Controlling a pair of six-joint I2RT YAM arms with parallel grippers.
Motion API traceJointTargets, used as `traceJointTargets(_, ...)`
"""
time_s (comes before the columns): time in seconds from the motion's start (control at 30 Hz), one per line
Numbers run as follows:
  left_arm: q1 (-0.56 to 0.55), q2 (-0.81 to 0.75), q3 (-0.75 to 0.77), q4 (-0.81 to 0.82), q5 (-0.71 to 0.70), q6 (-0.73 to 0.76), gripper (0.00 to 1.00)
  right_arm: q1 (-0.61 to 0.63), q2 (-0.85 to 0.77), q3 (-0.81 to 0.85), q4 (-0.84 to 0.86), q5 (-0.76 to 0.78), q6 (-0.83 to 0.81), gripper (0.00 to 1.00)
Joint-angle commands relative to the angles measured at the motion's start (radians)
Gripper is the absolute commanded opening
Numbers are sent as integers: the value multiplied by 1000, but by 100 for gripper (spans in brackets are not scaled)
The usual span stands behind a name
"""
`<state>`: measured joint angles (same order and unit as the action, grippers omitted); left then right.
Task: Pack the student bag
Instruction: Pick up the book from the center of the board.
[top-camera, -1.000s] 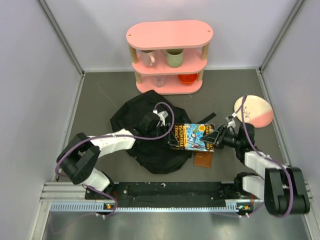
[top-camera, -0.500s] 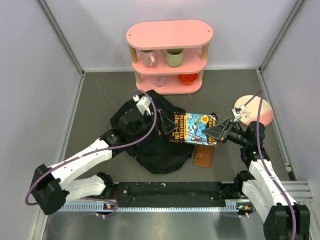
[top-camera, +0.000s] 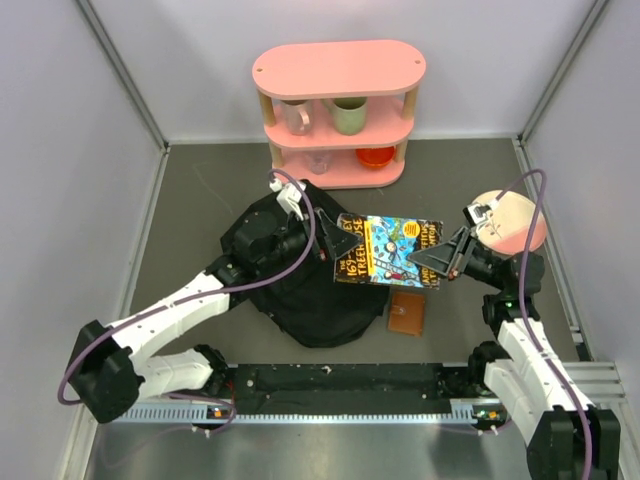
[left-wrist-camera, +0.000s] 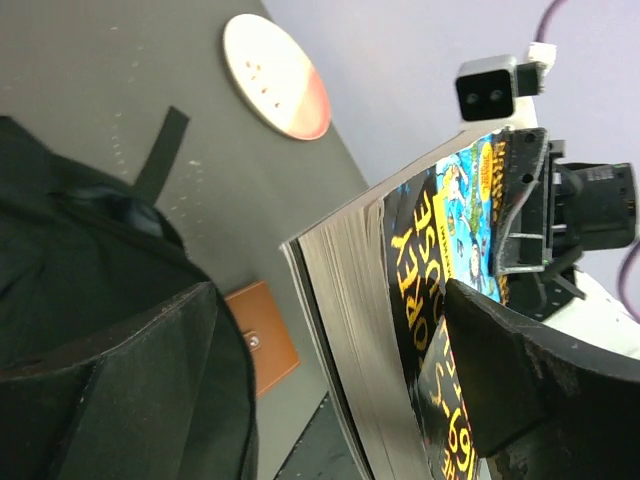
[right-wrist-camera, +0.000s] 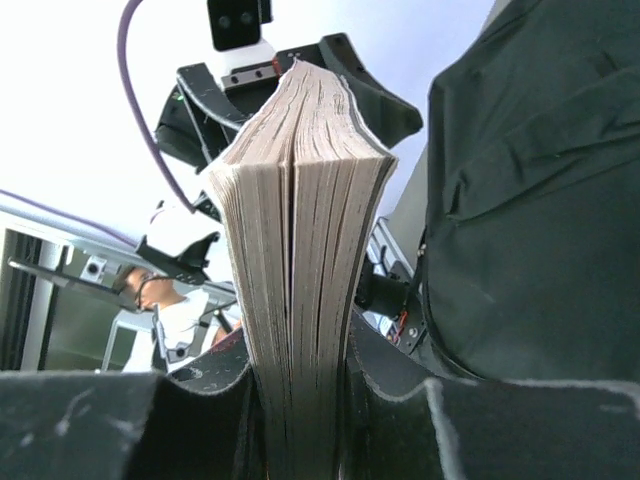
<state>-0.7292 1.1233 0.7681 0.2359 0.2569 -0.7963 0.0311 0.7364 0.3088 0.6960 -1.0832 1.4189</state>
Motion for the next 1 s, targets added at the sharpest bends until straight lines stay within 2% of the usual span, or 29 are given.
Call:
traceJointTargets(0.0,11,27,17,177,128,-35,98,15,18,38,260,-37,127,0)
traceJointTargets(0.03,13,30,17,204,140,-40,95,15,27,32,276,-38,133,0)
traceJointTargets(0.13,14,41,20,267,202,-47,74,13,41,23,306,-40,140,0)
traceJointTargets(0.17,14,46,22,279,225,-47,59,15,50,21,307,-38,138,0)
traceJointTargets(0.23,13,62,36,313,292,-43,47,15,55,18,318,-37,138,0)
traceJointTargets(0.27,13,69,42,324,315,-43,24,15,61,18,323,-37,138,0)
traceJointTargets(0.37,13,78,56,306,349,-35,0,15,72,16,307,-41,118,11)
traceJointTargets(0.4,14,70,60,293,349,-27,0,15,70,15,263,-43,91,29)
traceJointTargets(0.47,17,58,71,238,347,3,0,15,55,19,171,-37,34,53)
traceJointTargets(0.5,23,41,76,218,346,15,0,15,44,26,102,-32,-48,73)
traceJointTargets(0.57,31,21,91,165,354,45,0,15,17,47,-106,-11,-141,85)
traceJointTargets(0.6,42,14,92,154,360,55,0,15,-12,59,-187,0,-258,94)
traceJointTargets(0.63,45,10,94,152,367,55,0,15,-26,90,-364,23,-318,98)
traceJointTargets(0.67,53,4,97,152,384,55,0,15,-37,104,-424,31,-374,99)
traceJointTargets(0.7,57,4,97,158,396,54,0,15,-41,121,-462,32,-455,99)
traceJointTargets(0.8,62,16,106,198,439,45,0,15,-32,116,-530,5,-518,99)
traceJointTargets(0.93,63,56,117,288,510,0,0,13,-11,49,-380,-41,-430,99)
traceJointTargets(0.97,62,70,126,293,513,-3,0,16,-11,33,-292,-46,-373,99)
